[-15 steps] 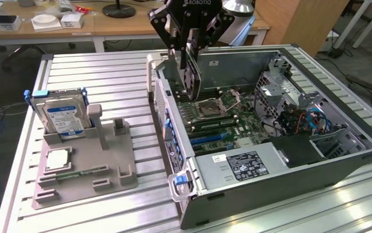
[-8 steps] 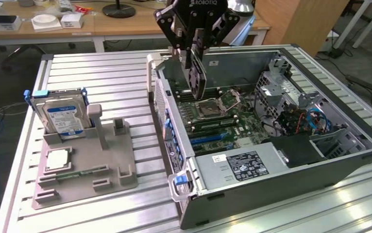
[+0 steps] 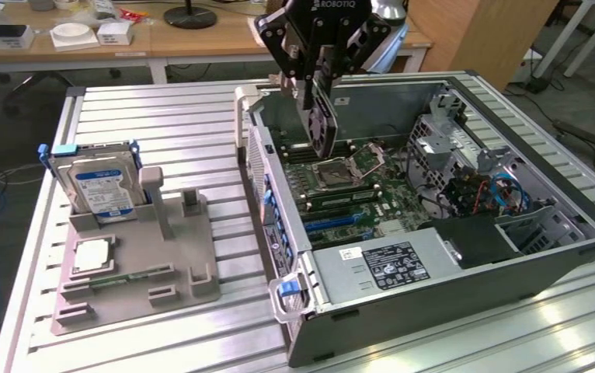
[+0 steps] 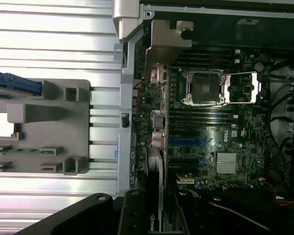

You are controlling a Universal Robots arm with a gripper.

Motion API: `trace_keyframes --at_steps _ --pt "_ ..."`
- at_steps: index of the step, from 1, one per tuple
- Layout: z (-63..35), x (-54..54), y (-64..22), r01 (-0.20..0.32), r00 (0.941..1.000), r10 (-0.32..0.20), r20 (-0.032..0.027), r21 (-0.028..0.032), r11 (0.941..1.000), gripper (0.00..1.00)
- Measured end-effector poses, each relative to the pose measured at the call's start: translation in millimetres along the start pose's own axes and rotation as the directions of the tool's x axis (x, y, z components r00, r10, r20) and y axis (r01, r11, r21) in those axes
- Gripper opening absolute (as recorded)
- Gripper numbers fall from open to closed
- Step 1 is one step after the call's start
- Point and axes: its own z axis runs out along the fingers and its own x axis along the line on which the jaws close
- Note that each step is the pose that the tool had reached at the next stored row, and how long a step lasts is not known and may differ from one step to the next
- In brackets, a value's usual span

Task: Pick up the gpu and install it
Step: 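Pick up the gpu and move the gpu toward the slot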

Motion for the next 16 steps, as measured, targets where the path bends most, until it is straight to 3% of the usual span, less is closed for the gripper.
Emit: trace_keyframes --at_steps 16 --pt "0.3 -18.4 -0.2 0.0 1.0 0.0 0.0 0.0 1.0 0.26"
